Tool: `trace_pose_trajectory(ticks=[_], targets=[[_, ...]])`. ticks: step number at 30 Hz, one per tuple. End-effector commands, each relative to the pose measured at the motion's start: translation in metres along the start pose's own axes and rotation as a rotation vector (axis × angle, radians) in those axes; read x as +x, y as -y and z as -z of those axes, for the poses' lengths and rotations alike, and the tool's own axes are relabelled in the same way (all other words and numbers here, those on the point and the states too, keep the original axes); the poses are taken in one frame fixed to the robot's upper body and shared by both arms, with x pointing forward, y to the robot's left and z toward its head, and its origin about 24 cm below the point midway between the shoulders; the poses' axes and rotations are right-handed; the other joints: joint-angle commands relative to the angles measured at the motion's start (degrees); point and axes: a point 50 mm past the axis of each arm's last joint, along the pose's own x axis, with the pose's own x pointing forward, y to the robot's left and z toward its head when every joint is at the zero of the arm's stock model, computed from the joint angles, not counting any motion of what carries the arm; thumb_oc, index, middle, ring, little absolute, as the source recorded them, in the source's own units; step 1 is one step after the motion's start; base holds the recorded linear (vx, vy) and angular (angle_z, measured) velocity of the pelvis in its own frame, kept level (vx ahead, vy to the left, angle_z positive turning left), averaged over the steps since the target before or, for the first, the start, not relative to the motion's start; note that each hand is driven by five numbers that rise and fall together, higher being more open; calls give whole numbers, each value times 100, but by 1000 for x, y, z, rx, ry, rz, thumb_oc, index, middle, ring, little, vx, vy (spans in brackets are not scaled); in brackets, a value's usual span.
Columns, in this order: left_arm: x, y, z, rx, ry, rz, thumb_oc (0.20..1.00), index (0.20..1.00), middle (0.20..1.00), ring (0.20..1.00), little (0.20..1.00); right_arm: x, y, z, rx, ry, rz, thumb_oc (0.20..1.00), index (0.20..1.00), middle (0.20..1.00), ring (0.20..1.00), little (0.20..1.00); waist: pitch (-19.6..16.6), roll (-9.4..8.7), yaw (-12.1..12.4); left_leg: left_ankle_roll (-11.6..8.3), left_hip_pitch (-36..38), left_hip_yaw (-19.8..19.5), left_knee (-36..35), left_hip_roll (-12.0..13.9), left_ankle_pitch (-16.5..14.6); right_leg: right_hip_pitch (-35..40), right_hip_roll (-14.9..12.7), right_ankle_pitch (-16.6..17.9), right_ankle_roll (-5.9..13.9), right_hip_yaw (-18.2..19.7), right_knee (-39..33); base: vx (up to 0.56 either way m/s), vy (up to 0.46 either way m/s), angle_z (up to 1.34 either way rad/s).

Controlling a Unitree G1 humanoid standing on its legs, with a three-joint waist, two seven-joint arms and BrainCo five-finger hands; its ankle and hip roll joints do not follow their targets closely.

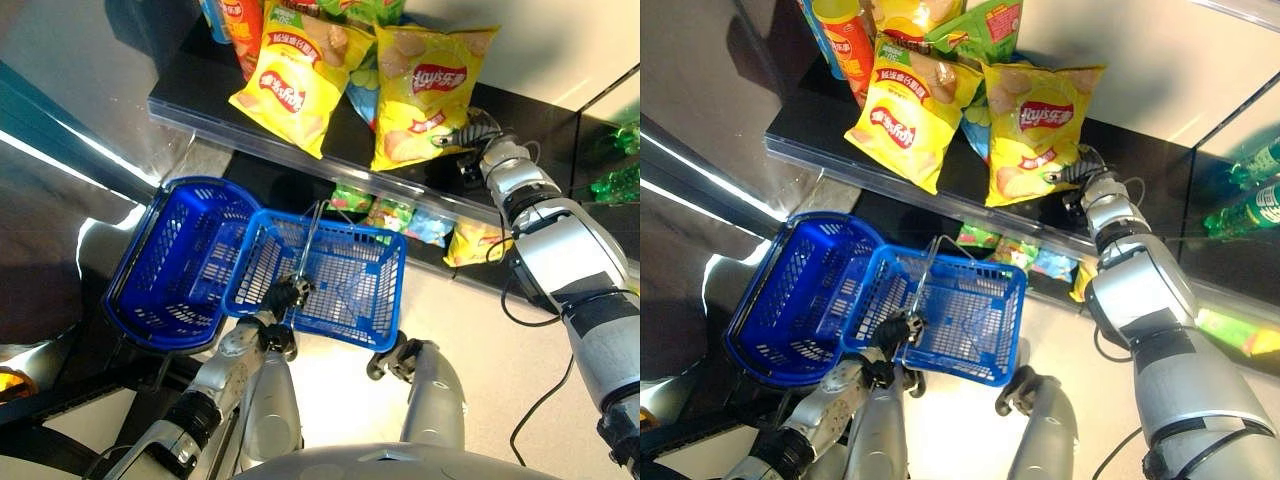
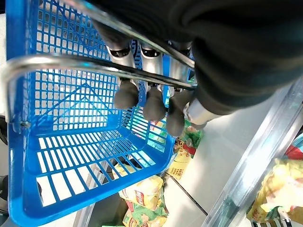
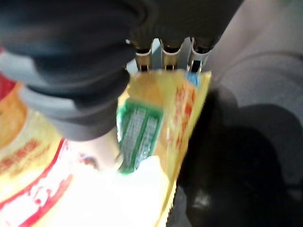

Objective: Pick up the snacks into the basket

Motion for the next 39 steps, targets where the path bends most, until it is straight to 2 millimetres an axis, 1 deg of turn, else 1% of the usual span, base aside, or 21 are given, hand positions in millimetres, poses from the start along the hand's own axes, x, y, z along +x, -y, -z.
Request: trace_pose_trajectory(ticks=[1, 6, 12, 15, 16, 18, 20, 21, 22, 24, 25, 26, 28, 29, 32, 33, 34, 35, 36, 38, 39], targets=[[7, 34, -46, 39, 203, 163, 200, 200, 200, 200, 200, -1, 28, -52, -40, 138, 111, 200, 200, 200, 200, 200, -87, 95, 151, 195, 226, 124, -83, -158, -206, -81, 118, 545, 490, 202, -135, -1, 37, 1], [10, 35, -51, 45, 222, 153, 200, 200, 200, 200, 200, -1, 22, -58, -22, 172, 122, 200, 200, 200, 200, 200, -92, 84, 70, 208, 283, 170, -59, -164, -250, -90, 117, 577, 504, 263, -129, 4, 44, 0], [10, 35, -62, 7, 277, 135, 200, 200, 200, 200, 200, -6, 5, -74, 13, 328, 106, 200, 200, 200, 200, 200, -91, 19, -137, 213, 436, 270, -68, -125, -288, -20, 140, 655, 522, 361, -192, 7, 35, -3], [8, 34, -67, -20, 310, 120, 200, 200, 200, 200, 200, -13, 4, -78, -7, 428, 127, 200, 200, 200, 200, 200, -93, -5, -239, 209, 539, 315, -79, -95, -318, 48, 153, 671, 538, 392, -226, 12, 25, -10], [8, 34, -67, -20, 308, 120, 200, 200, 200, 200, 200, -13, 4, -77, -8, 426, 127, 200, 200, 200, 200, 200, -97, -7, -234, 209, 545, 317, -81, -96, -319, 53, 152, 671, 539, 392, -227, 13, 35, -18], [4, 36, -79, -45, 371, 127, 200, 200, 200, 200, 200, -23, 17, -68, -43, 519, 213, 200, 200, 200, 200, 200, -90, 0, -343, 205, 626, 354, -108, -73, -342, 127, 149, 686, 564, 401, -282, 11, 16, -16], [1, 35, -84, -36, 403, 129, 200, 200, 200, 200, 200, -32, 20, -57, -64, 566, 255, 200, 200, 200, 200, 200, -91, 14, -375, 197, 690, 346, -142, -60, -348, 203, 152, 676, 578, 402, -314, 12, -4, -4], [0, 35, -83, -34, 398, 130, 200, 200, 200, 200, 200, -33, 20, -54, -64, 561, 257, 200, 200, 200, 200, 200, -102, 5, -358, 197, 700, 343, -147, -61, -347, 216, 153, 677, 578, 397, -320, 25, -4, -8], [-3, 35, -87, -41, 425, 133, 200, 200, 200, 200, 200, -41, 22, -43, -76, 598, 290, 200, 200, 200, 200, 200, -94, 22, -393, 195, 751, 344, -168, -55, -357, 278, 147, 676, 599, 376, -354, 18, 1, -9], [-5, 36, -88, -44, 436, 137, 200, 200, 200, 200, 200, -47, 24, -36, -79, 616, 313, 200, 200, 200, 200, 200, -99, 23, -394, 194, 770, 336, -182, -58, -358, 303, 146, 678, 611, 370, -368, 13, -2, -2], [-9, 36, -90, -60, 458, 142, 200, 200, 200, 200, 200, -59, 23, -21, -64, 641, 346, 200, 200, 200, 200, 200, -104, 33, -408, 195, 793, 321, -201, -59, -357, 340, 133, 681, 632, 352, -394, 0, 0, 0], [-9, 36, -89, -59, 455, 143, 200, 200, 200, 200, 200, -59, 23, -19, -64, 637, 347, 200, 200, 200, 200, 200, -118, 27, -398, 195, 794, 317, -200, -60, -357, 346, 132, 681, 632, 348, -395, 19, -10, 3], [-15, 37, -94, -80, 493, 143, 200, 200, 200, 200, 200, -76, 21, -2, -66, 676, 375, 200, 200, 200, 200, 200, -116, 36, -431, 195, 840, 330, -221, -51, -361, 391, 120, 672, 655, 321, -413, 0, 0, 0], [-16, 37, -93, -80, 488, 144, 200, 200, 200, 200, 200, -77, 21, 0, -67, 672, 375, 200, 200, 200, 200, 200, -130, 31, -421, 195, 847, 328, -226, -53, -359, 402, 119, 672, 656, 316, -417, 21, -2, -4], [-25, 35, -94, -122, 513, 144, 200, 200, 200, 200, 200, -97, 18, 16, -132, 716, 381, 200, 200, 200, 200, 200, -115, 37, -459, 196, 856, 318, -225, -55, -350, 428, 107, 684, 683, 312, -438, 0, 0, 0], [-25, 35, -94, -123, 510, 144, 200, 200, 200, 200, 200, -97, 18, 17, -134, 714, 381, 200, 200, 200, 200, 200, -125, 38, -456, 196, 856, 317, -224, -55, -351, 429, 106, 683, 683, 310, -437, 0, 0, 0], [-30, 32, -97, -149, 530, 145, 200, 200, 200, 200, 200, -109, 18, 24, -184, 741, 383, 200, 200, 200, 200, 200, -116, 43, -484, 195, 864, 318, -238, -49, -343, 433, 106, 673, 691, 307, -438, 0, 0, 0], [-34, 31, -98, -153, 541, 149, 200, 200, 200, 200, 200, -114, 18, 28, -210, 750, 381, 200, 200, 200, 200, 200, -122, 40, -489, 193, 872, 316, -248, -49, -338, 441, 105, 674, 697, 312, -440, 0, 0, 0], [-34, 31, -98, -154, 539, 149, 200, 200, 200, 200, 200, -114, 18, 29, -211, 749, 381, 200, 200, 200, 200, 200, -132, 39, -486, 193, 876, 315, -250, -50, -337, 445, 104, 674, 698, 310, -441, 13, -4, 5], [-43, 29, -104, -167, 573, 156, 200, 200, 200, 200, 200, -128, 15, 37, -286, 780, 330, 200, 200, 200, 200, 200, -117, 26, -519, 177, 912, 320, -301, -40, -308, 470, 114, 684, 708, 302, -469, 13, -5, 4], [-44, 29, -104, -168, 571, 156, 200, 200, 200, 200, 200, -128, 15, 37, -286, 778, 328, 200, 200, 200, 200, 200, -126, 25, -519, 177, 918, 319, -307, -42, -305, 477, 114, 685, 709, 300, -473, 0, 0, 0]])
